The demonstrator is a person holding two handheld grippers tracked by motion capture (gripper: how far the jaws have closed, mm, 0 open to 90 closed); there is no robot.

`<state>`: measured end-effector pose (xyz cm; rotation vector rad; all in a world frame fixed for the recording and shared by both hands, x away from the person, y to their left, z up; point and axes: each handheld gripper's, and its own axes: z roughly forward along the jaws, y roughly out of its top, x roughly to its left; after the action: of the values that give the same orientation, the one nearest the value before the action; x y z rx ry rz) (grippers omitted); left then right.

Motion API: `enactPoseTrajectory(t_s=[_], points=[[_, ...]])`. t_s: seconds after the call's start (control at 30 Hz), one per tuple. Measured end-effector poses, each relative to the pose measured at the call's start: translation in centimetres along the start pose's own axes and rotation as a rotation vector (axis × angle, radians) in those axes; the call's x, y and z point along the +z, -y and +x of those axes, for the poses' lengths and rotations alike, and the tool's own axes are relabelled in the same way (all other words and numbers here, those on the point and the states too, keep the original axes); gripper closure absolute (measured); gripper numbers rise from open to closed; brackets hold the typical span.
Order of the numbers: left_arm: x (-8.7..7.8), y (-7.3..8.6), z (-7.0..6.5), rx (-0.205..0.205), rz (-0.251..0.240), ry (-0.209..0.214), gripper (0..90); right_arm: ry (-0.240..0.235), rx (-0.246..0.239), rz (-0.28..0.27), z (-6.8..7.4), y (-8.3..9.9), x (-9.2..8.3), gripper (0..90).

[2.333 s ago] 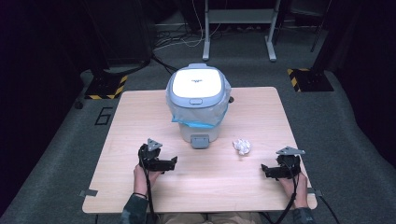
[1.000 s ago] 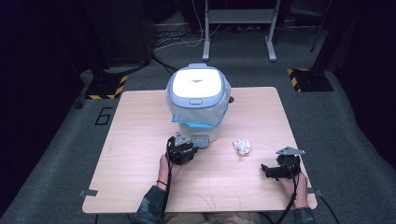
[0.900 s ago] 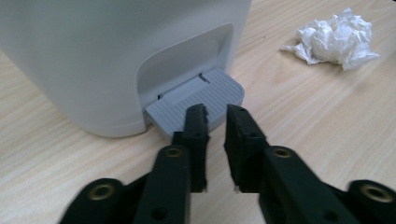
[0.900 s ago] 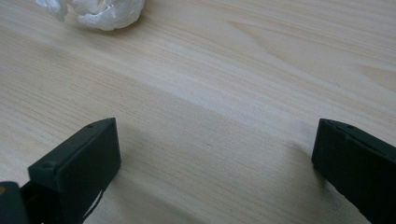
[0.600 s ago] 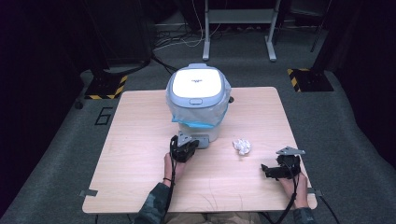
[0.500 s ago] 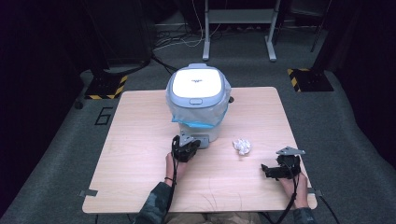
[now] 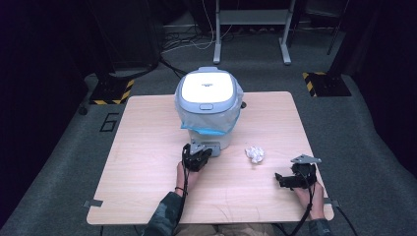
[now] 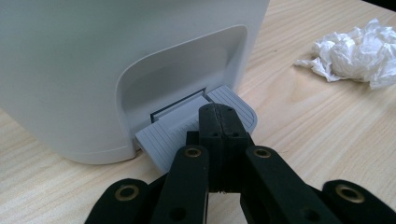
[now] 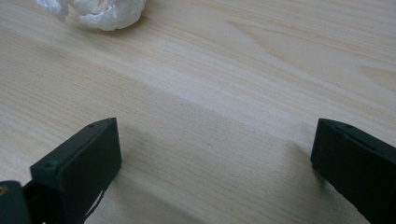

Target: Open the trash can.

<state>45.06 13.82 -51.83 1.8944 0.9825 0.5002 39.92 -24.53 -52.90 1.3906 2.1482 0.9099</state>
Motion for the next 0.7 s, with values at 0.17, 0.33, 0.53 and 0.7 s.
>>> enactPoseTrajectory(t_s=[0.17,0.33,0.53,0.7], points=[[0.07,0.11,0.09,0.004,0.002,0.004,89.9,0.001,0.001,0.000,0.00,0.00,0.00,0.9],[0.36,0.31,-0.01,-0.006,0.022,-0.002,90.0,0.001,-0.005,0.002,-0.04,0.02,-0.03,1.2],[0.80,0.33,-0.17,0.024,0.062,-0.017,90.0,0.002,-0.002,0.001,-0.04,0.02,-0.03,1.4],[0.93,0.32,-0.15,-0.009,0.050,-0.007,90.0,0.000,-0.004,-0.002,-0.06,0.01,-0.04,1.9]])
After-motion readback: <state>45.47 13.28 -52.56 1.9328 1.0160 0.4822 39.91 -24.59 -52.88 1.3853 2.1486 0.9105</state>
